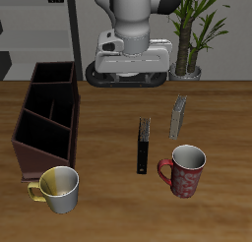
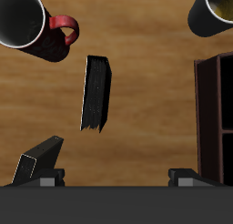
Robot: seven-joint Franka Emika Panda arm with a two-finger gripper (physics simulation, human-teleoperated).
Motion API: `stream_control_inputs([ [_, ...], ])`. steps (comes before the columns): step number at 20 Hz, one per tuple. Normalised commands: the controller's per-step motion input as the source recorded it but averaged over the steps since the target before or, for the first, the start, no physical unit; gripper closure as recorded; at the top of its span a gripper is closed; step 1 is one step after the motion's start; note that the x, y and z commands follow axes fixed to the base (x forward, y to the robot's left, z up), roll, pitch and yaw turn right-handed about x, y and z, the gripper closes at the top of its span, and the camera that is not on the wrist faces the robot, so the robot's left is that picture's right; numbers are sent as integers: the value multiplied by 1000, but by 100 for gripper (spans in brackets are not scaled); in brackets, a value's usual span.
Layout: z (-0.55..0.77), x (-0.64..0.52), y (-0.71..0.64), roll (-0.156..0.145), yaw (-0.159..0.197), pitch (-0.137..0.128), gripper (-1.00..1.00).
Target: Place the black book into the right desk caddy's back compartment
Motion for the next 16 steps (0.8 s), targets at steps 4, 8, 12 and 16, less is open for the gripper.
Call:
stream_control_inputs([
  [4,-49,173,-20,-18,-21,3,-100],
  [8,-60,313,77,-17,16,11,-100],
  [12,-99,227,27,9,-15,-12,-100],
  [16,-281,72,126,48,10,-6,-100],
])
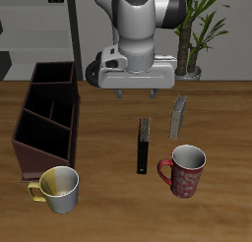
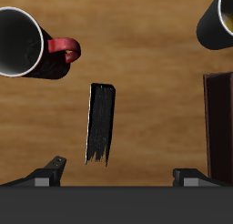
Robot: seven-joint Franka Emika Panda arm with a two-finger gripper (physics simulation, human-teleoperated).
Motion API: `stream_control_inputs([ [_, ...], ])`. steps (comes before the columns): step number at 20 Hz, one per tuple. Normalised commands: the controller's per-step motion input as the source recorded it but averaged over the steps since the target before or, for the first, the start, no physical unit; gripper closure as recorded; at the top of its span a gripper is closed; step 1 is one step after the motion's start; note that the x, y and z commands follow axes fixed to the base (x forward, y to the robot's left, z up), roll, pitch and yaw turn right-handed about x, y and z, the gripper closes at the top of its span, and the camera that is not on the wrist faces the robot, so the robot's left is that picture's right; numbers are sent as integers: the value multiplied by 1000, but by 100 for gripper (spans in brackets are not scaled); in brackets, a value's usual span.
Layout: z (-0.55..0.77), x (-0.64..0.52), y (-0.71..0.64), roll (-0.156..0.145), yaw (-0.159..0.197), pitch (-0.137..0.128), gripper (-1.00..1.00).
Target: Place the black book into the right desk caddy's back compartment
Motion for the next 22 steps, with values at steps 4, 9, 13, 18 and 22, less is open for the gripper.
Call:
stream_control_inputs([
  [4,-408,108,127,31,-7,-19,-100],
  [9,-310,55,72,28,-13,-10,-100],
  [13,-394,90,-1,15,14,14,-100],
  [18,-422,89,-51,-9,12,37,-100],
  [22,-485,104,62,4,27,69,-100],
])
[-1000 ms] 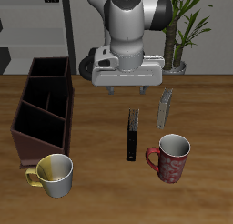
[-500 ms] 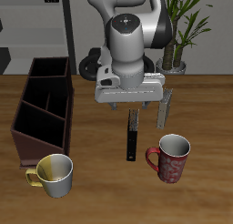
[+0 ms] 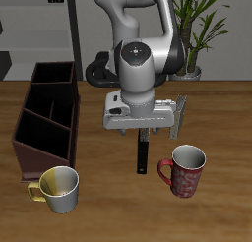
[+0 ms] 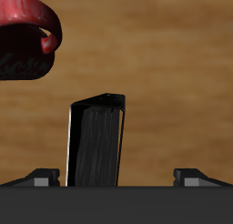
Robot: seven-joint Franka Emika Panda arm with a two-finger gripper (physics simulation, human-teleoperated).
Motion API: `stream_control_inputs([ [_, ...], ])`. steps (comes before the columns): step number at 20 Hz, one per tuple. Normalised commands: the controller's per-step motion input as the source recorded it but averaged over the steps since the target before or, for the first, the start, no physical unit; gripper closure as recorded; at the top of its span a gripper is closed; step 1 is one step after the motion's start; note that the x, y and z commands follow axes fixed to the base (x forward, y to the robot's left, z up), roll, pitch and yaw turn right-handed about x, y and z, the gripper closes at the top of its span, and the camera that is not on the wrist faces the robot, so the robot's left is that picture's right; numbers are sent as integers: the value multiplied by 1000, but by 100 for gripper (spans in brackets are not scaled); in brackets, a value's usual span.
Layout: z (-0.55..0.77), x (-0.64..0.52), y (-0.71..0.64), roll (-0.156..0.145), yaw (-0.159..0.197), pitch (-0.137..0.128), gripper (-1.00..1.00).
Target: Place the black book into the right desk caddy's back compartment
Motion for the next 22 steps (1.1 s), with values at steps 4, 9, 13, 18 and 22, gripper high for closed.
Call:
stream_control_inputs([
  [4,-360,48,106,64,1,58,100],
  [9,-69,19,-26,11,-7,12,100],
  [13,82,4,-76,-13,-14,0,100],
  [18,225,-41,-144,-8,1,-11,100],
  [22,471,-145,-326,-22,57,-25,100],
])
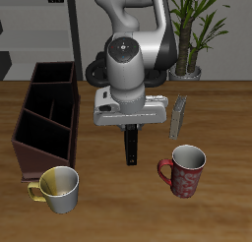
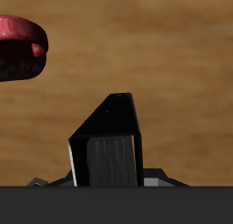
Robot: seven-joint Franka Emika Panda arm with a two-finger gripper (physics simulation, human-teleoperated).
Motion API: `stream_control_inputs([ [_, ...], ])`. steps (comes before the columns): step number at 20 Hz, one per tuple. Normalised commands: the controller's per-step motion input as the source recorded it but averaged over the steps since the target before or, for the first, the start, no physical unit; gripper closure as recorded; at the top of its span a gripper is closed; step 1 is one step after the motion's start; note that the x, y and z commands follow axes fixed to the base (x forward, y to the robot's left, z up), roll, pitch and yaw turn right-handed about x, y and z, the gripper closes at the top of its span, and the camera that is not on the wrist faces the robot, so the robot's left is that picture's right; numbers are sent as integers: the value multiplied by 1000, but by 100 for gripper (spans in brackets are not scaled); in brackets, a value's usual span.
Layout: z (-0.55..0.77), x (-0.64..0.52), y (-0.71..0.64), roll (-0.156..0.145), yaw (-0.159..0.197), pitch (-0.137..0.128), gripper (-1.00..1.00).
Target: Place the black book into the right desk caddy's back compartment
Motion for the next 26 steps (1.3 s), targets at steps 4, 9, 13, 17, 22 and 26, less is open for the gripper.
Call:
stream_control_inputs([
  [4,496,-232,-334,40,116,-27,100],
  [9,334,-260,-343,7,122,-18,100],
  [13,478,-343,-476,3,79,-43,100],
  [17,372,-264,-536,-22,50,-34,100],
  [22,245,-125,-484,-59,8,-27,100],
  [26,328,-131,-715,-74,-9,-54,100],
])
